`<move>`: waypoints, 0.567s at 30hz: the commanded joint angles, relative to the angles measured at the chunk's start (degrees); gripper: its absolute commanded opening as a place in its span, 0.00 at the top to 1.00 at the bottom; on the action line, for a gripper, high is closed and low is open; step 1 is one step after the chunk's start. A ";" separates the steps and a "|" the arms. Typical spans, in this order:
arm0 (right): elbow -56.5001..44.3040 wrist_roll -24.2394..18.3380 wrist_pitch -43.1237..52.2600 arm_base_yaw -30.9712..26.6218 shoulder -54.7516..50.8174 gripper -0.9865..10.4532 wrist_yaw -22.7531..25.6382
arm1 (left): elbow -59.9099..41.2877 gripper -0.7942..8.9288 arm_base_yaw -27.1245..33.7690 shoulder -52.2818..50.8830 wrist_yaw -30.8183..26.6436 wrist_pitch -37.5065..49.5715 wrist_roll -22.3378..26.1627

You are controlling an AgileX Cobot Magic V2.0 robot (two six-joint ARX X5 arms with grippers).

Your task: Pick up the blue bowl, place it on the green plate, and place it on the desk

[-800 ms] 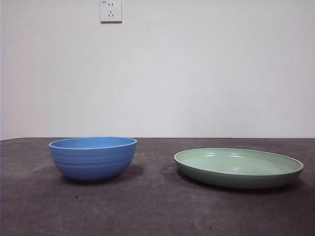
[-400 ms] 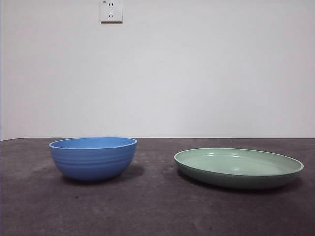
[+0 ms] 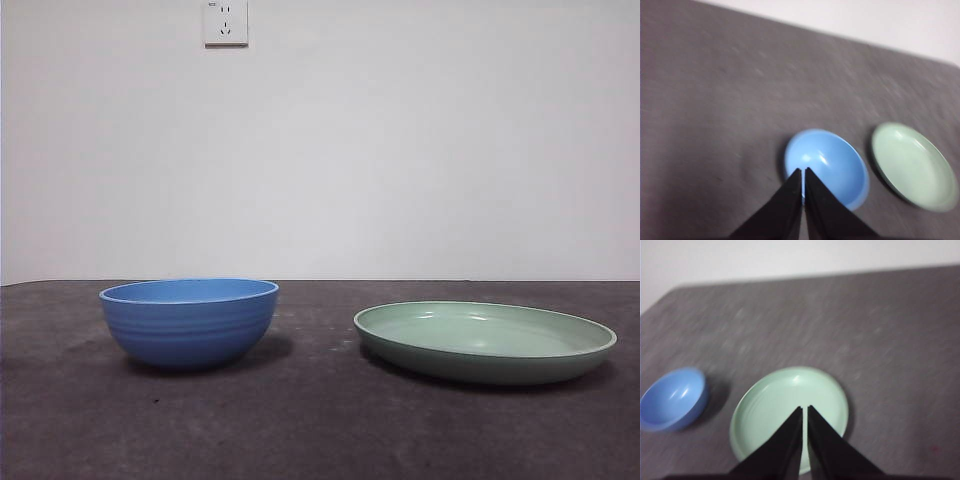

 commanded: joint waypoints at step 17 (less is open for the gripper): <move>9.64 -12.02 -18.75 7.26 13.29 0.91 -7.87 | 12.52 0.91 -12.09 12.48 6.51 -18.49 12.33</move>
